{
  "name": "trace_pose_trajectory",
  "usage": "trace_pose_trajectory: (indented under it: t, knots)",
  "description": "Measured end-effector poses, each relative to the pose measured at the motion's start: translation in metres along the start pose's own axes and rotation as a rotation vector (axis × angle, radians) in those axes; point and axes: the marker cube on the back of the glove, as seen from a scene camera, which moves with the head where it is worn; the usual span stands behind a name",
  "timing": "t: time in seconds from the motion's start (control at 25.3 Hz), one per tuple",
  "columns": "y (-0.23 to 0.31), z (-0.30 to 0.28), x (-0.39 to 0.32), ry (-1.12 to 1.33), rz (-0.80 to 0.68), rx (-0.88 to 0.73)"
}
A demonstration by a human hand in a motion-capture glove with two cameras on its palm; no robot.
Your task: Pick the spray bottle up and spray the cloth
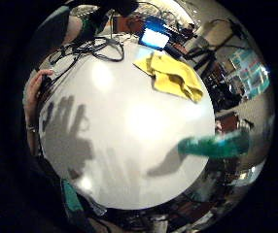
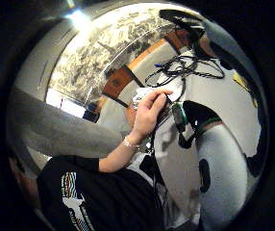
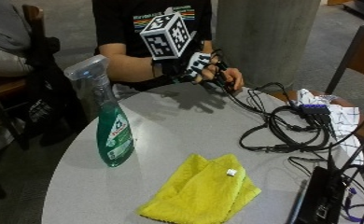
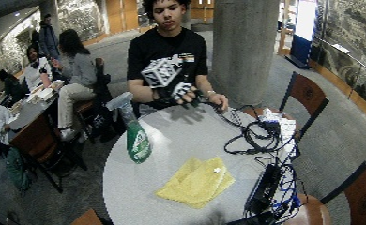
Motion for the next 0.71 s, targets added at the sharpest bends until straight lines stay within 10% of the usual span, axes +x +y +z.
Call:
trace_pose_trajectory:
  t: [0.71]
  knots:
    - [-0.01, 0.006, 0.019, 0.077, 0.051, -0.028]
